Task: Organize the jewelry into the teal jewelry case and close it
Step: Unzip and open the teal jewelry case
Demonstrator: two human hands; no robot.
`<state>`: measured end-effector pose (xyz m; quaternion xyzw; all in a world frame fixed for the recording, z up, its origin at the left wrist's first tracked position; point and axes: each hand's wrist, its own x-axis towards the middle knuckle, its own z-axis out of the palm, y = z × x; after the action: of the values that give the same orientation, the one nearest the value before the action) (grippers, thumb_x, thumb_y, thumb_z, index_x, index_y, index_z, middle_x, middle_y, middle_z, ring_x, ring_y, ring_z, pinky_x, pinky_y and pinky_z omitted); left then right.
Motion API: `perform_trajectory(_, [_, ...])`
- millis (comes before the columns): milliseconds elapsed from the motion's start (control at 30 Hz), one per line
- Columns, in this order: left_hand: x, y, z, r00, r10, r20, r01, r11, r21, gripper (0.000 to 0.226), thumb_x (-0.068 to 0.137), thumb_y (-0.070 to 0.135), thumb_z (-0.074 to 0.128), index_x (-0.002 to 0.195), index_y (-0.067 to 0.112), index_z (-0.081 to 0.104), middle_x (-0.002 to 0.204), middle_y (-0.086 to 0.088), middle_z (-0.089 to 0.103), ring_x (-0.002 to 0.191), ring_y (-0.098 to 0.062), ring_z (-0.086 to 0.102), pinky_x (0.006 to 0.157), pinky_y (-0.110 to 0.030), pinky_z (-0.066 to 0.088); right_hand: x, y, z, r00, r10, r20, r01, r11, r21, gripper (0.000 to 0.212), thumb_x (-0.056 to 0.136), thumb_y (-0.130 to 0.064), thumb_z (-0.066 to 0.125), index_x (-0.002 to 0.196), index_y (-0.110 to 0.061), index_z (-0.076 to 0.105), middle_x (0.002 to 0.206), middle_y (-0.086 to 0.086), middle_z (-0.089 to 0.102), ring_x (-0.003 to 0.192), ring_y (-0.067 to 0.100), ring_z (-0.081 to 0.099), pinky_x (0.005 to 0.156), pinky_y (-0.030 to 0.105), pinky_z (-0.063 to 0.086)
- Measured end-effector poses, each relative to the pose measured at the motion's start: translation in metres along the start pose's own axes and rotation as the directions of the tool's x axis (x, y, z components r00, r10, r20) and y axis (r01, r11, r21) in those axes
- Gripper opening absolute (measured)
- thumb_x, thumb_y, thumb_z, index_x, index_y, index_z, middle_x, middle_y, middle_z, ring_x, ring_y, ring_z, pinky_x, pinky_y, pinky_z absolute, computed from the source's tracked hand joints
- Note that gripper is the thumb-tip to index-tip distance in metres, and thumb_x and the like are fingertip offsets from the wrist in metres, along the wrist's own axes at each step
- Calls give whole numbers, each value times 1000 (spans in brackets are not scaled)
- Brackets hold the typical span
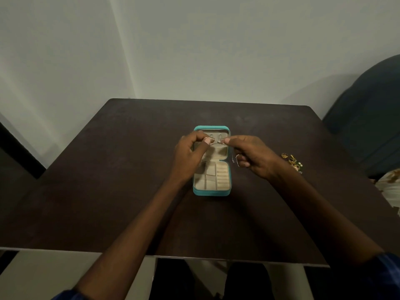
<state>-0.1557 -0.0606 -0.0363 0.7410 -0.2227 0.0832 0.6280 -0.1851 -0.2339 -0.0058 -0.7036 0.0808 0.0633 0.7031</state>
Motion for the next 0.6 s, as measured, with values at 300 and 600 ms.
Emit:
perform_trajectory(300, [2,3,7,996,-85,-24,84,996,-15,14,95,15,49,85,20,57,67,6,59,65,-6,58,68,-32,52,-8,-1,3,1000,-27,7,27,997,-74,15,91,-19,56,90,-8,66,44,-9,51,39,4,30,35,17,23])
perform_trajectory(600, [2,4,8,998,2,59,-15,977,212,12,91,22,56,87,20,67,73,10,64,72,3,59,101,-41,40,-13,-3,1,996,31,87,-45,984,172,11,93,-16,52,94,-10,62,42,-8,46,35,2,29,34,14,23])
